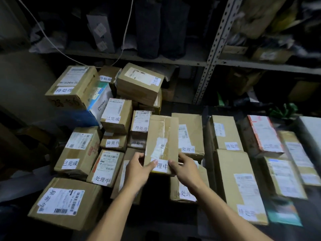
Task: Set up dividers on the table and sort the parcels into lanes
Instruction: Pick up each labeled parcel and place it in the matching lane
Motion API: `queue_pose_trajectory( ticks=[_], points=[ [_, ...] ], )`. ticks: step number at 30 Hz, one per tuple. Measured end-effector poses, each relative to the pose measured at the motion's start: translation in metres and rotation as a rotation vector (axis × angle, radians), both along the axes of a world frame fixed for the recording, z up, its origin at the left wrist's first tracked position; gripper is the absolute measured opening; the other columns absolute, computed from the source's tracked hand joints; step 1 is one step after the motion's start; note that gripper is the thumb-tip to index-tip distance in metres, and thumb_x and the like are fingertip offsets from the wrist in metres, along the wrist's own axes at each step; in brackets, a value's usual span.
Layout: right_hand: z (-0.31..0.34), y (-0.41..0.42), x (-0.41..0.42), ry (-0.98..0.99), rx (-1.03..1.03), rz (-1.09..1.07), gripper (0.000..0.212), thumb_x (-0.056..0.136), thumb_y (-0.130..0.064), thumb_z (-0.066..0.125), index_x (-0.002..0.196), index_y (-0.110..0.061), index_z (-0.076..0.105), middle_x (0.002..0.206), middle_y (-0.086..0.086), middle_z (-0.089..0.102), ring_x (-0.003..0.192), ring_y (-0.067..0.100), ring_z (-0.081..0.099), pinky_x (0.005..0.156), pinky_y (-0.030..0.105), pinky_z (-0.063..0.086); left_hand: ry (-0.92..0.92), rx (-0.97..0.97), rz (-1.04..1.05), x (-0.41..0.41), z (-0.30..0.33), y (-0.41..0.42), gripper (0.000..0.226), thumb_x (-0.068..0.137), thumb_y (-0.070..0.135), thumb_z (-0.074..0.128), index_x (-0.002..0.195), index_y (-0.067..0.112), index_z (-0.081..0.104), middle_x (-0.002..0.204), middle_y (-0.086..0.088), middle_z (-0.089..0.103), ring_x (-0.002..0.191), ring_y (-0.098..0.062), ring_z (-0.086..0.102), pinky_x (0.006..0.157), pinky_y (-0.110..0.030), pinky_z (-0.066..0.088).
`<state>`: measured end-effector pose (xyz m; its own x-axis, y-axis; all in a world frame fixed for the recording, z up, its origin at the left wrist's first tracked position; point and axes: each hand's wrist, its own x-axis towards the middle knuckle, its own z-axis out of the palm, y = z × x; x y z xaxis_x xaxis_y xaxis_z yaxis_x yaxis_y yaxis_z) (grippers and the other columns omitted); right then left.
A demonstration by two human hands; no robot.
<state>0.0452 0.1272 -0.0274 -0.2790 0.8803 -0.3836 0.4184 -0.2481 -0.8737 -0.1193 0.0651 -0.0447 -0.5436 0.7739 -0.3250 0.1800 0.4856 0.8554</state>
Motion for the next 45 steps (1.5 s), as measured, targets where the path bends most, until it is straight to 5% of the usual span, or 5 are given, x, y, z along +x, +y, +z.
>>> queue_pose_trajectory(
  ticks=[7, 12, 33, 39, 45],
  points=[
    [0.012, 0.045, 0.049, -0.058, 0.042, -0.065, 0.032, 0.093, -0.022, 0.064, 0.125, -0.017, 0.066, 0.107, -0.005, 0.074, 0.094, 0.008, 0.07, 0.087, 0.029, 0.056, -0.038, 0.041, -0.052, 0.046, 0.007, 0.054, 0.033, 0.077, 0.032, 0.081, 0.097, 0.027, 0.055, 0.097, 0.011, 0.066, 0.088, -0.008, 0.064, 0.078, -0.032, 0.055],
    [0.004, 0.089, 0.062, -0.13, 0.084, -0.084, 0.034, 0.092, -0.022, 0.066, 0.124, -0.013, 0.065, 0.109, -0.001, 0.073, 0.079, -0.003, 0.063, 0.063, 0.01, 0.048, -0.023, -0.005, -0.065, 0.064, 0.01, 0.099, 0.034, 0.078, 0.035, 0.081, 0.099, 0.026, 0.055, 0.092, 0.011, 0.064, 0.084, -0.007, 0.062, 0.068, -0.028, 0.051],
    [-0.026, 0.144, 0.062, -0.261, -0.007, -0.071, 0.056, 0.09, -0.036, 0.068, 0.14, -0.015, 0.052, 0.125, 0.004, 0.068, 0.108, 0.02, 0.066, 0.095, 0.037, 0.054, -0.057, -0.108, -0.076, 0.068, -0.026, 0.149, 0.029, 0.082, 0.037, 0.077, 0.092, 0.031, 0.051, 0.092, 0.012, 0.06, 0.083, 0.0, 0.057, 0.062, -0.02, 0.044],
    [-0.007, 0.138, 0.056, -0.339, 0.168, -0.088, 0.06, 0.095, -0.042, 0.059, 0.144, -0.011, 0.045, 0.135, 0.009, 0.061, 0.12, 0.026, 0.06, 0.096, 0.038, 0.051, -0.146, -0.021, -0.071, 0.058, -0.015, 0.141, 0.067, 0.081, 0.029, 0.079, 0.138, 0.013, 0.048, 0.126, -0.002, 0.063, 0.088, 0.003, 0.057, 0.069, -0.014, 0.044],
    [0.024, 0.119, 0.007, -0.306, 0.437, -0.083, 0.054, 0.097, -0.038, 0.058, 0.143, -0.013, 0.047, 0.142, 0.006, 0.055, 0.131, 0.023, 0.05, 0.106, 0.032, 0.038, -0.145, 0.042, 0.037, 0.01, 0.005, 0.115, 0.067, 0.082, 0.032, 0.077, 0.139, 0.014, 0.048, 0.135, -0.008, 0.057, 0.117, -0.016, 0.056, 0.093, -0.03, 0.045]
  ],
)
